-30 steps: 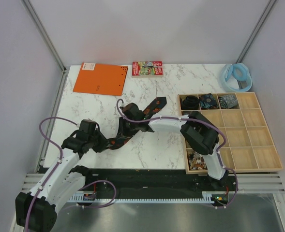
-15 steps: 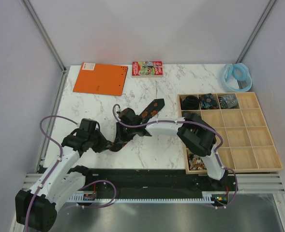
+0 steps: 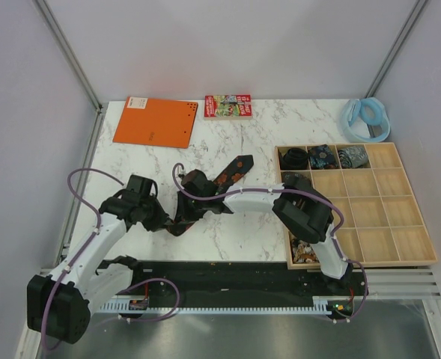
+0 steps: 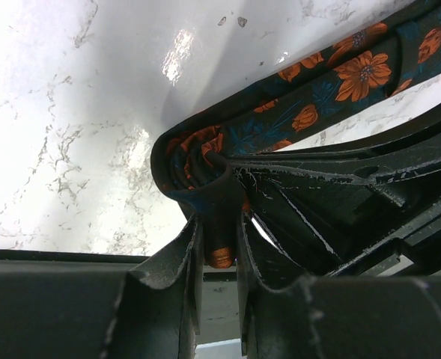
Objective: Roll the ties
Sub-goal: Roll the tie at the center of the board.
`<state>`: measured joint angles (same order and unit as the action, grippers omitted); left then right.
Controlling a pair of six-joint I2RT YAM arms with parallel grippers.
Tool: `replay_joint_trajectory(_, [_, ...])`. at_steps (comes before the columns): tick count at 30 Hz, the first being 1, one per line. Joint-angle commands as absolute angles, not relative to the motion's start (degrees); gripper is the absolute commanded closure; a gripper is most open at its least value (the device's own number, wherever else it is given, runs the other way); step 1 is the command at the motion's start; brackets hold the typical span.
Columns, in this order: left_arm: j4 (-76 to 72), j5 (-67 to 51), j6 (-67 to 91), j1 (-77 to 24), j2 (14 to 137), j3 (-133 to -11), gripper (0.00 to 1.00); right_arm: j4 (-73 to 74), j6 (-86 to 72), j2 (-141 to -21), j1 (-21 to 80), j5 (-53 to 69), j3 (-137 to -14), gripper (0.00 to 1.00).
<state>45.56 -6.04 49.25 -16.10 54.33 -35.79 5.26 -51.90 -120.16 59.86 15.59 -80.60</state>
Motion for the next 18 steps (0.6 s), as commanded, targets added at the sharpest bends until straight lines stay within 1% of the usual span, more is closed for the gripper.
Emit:
replay_joint_trajectory(1, [41.9,-5.8,45.6,-16.2,56.6,-39.5,0.98,1.4,-54.1,-121.2,62.1,20.0,-81.9,0.85])
replay_joint_trajectory(6, [42.3,-5.9,44.0,-16.4,60.3,-42.0,0.98,0.4,-55.2,-121.3,62.2,20.7,-82.2,0.85])
replay_joint_trajectory(12, [46.5,-2.3,40.6,-16.4,62.7,-46.1,0.98,-2.3,-56.9,-122.6,62.4,21.5,-83.6,0.85])
replay_joint_trajectory(18, [49.4,-0.2,38.8,-16.3,62.6,-47.3,0.98,-4.6,-59.4,-124.7,62.9,23.0,-85.5,0.85])
